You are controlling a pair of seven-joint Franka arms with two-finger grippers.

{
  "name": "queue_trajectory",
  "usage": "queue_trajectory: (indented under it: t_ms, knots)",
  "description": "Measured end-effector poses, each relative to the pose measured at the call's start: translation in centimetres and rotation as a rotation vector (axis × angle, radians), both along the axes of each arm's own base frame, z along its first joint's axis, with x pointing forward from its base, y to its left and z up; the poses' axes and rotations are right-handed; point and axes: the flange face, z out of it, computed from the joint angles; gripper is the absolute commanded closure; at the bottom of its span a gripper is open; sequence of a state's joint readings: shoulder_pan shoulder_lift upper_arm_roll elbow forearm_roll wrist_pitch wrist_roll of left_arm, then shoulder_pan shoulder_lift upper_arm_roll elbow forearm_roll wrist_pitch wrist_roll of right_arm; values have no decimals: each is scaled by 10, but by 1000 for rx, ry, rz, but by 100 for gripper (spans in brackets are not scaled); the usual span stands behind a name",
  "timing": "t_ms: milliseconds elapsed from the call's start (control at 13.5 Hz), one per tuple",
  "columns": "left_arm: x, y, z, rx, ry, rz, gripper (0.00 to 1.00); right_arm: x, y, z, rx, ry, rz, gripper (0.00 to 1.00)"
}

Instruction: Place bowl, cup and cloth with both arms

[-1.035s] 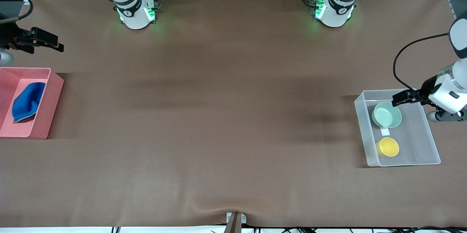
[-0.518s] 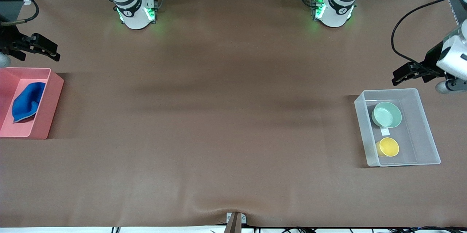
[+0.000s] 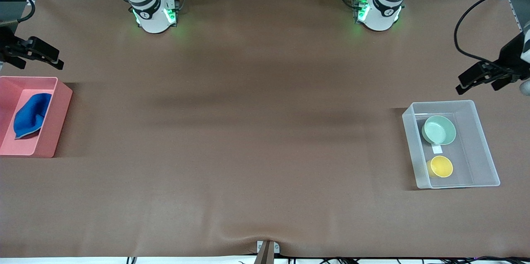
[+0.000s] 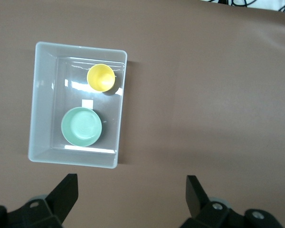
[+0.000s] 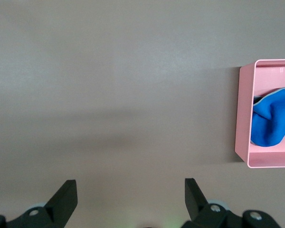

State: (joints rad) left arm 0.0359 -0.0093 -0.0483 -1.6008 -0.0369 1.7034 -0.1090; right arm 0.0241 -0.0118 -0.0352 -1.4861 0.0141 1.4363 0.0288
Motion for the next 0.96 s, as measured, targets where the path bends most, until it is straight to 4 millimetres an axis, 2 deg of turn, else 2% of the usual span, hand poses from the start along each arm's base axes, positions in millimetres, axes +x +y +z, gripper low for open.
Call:
queue_trajectory:
  t_ms: [296, 961]
  knots:
    - [-4, -3, 12, 4, -1, -37, 0, -2, 0, -2, 1, 15, 0, 0]
    - [-4, -11, 11, 4, 8, -51, 0, -7, -2, -6, 1, 62, -3, 0]
